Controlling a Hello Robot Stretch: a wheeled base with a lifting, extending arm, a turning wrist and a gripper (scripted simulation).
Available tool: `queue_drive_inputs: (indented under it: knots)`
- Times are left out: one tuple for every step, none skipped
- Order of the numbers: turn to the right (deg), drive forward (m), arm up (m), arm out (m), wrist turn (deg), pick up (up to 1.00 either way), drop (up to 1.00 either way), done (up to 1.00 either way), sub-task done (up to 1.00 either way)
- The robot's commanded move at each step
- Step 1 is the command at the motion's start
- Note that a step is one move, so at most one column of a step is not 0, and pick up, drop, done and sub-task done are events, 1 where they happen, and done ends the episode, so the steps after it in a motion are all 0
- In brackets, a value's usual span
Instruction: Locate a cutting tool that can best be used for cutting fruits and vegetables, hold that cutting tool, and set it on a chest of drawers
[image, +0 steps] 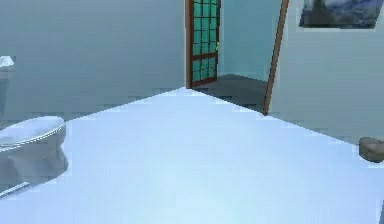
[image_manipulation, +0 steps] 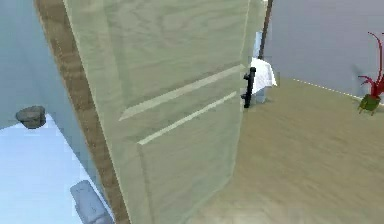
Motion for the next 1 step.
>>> queue_drive_inputs:
  knots:
    - [0.0, 0.2, 0.0, 0.0, 0.0, 0.0, 0.0, 0.0, 0.0]
